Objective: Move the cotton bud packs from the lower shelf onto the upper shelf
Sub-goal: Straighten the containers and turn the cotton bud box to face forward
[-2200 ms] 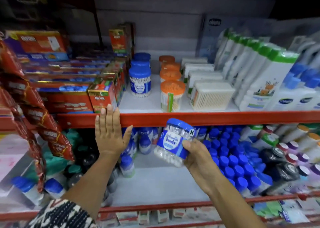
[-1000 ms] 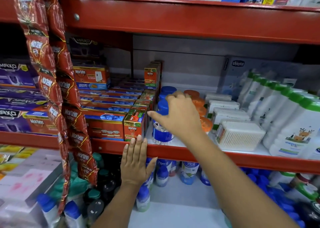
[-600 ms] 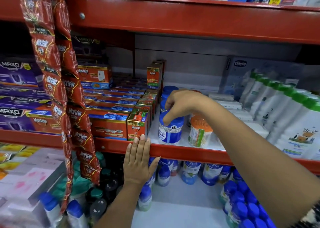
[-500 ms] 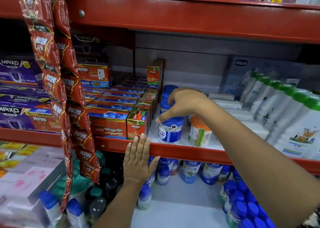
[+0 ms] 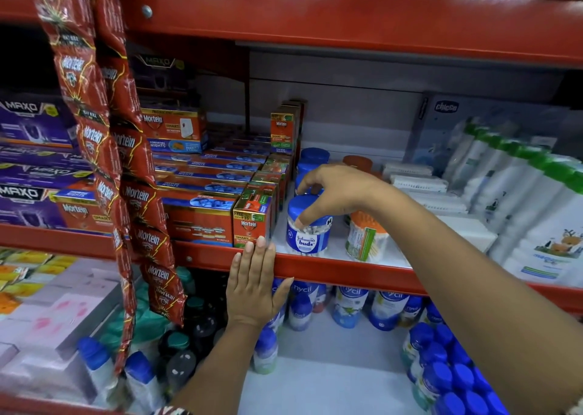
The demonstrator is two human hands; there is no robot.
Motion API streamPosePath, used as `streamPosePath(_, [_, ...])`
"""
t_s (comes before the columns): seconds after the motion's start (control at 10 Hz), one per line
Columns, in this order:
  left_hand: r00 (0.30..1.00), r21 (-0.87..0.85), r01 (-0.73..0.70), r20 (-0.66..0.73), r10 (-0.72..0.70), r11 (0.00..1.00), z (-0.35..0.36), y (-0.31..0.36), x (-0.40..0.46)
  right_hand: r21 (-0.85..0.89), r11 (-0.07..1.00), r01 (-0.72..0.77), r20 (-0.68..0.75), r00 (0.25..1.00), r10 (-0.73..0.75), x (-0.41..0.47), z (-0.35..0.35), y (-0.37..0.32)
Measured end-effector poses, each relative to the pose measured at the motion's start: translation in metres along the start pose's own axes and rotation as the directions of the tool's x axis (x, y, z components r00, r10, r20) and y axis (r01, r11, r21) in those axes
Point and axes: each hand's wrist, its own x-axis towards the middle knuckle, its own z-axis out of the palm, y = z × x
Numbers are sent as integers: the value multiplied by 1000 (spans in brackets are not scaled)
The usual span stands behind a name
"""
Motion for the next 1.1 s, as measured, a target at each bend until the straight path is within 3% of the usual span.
streamPosePath(0.2, [1000,-1,-4,2,4,1000,0,-2,-2,2,997,-77,-127,989,76,-17,-10,15])
streamPosePath(0.3, [1000,3,3,3,-3,1000,1,-2,-2,-172,964,-202,-162,971,175,-26,-24,34])
streamPosePath(0.4, [1000,0,4,2,-4,1000,2,0,-2,-240,928,-285,-32,958,286,-34,-26,46])
streamPosePath(0.5, [1000,4,3,7,-3,1000,2,0,-2,-282,910,-304,-33,951,308,-38,-17,51])
streamPosePath(0.6, [1000,-4,1,12,-1,1000,2,0,-2,-247,932,-264,-20,963,267,-39,-16,55])
streamPosePath(0.7, [1000,-7,3,5,-3,1000,3,-1,-3,-106,968,-226,40,972,232,-45,-22,57])
streamPosePath(0.9, [1000,0,3,6,-3,1000,3,-1,-3,-201,946,-254,-1,966,259,-44,-13,58])
streamPosePath(1.0, [1000,1,-2,9,2,1000,4,-1,-3,-46,973,-226,31,973,228,-47,-14,60])
streamPosePath(1.1, [1000,3,-3,13,2,1000,4,-1,-4,-59,971,-233,-14,973,232,-49,-12,60])
